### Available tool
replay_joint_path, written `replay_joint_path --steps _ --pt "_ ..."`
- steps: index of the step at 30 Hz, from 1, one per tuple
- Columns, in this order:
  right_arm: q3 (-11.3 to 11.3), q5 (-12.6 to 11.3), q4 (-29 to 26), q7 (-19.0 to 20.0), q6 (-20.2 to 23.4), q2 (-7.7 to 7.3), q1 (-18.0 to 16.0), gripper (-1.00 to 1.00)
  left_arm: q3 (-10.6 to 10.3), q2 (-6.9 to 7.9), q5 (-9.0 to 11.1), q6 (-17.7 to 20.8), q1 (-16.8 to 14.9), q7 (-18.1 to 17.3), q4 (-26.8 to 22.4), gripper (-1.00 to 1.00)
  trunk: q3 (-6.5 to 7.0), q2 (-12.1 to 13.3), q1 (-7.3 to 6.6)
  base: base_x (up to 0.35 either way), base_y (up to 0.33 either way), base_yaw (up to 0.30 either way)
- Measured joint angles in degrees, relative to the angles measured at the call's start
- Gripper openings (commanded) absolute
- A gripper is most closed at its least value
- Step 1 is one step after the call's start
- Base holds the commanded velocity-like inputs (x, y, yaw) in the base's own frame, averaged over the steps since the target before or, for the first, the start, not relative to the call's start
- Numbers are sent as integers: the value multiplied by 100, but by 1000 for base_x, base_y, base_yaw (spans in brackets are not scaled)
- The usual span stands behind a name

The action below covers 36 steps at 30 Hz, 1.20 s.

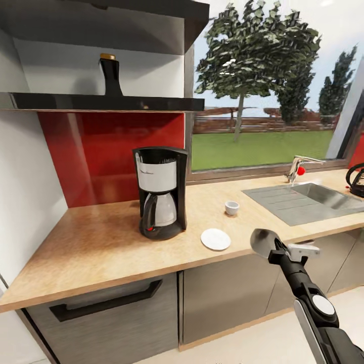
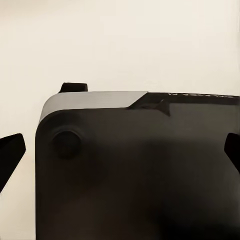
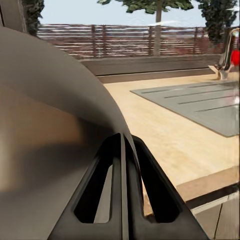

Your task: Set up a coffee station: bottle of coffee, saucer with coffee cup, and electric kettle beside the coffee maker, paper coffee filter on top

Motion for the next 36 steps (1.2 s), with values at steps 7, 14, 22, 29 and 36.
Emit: replay_joint_path --steps 7,14,22,29,36 --pt "1 0 2 0 -1 2 0 -100 2 0 0 0 1 0 -1 100 0 0 0 0 150 -135" --pt "2 -1 -5 0 -7 1 1 -100 2 0 0 0 1 0 -1 100 0 0 0 0 295 -10" --pt "2 0 -6 0 -6 3 1 -100 1 0 0 3 1 -7 0 100 0 0 0 -8 292 -1" --pt "1 -2 -7 0 -8 0 0 -100 -6 -8 0 5 1 -2 0 100 53 119 -65 -13 66 0" --pt "1 -1 -7 0 -8 1 0 -100 231 -6 -6 8 1 5 0 100 179 400 -219 -1 4 0"
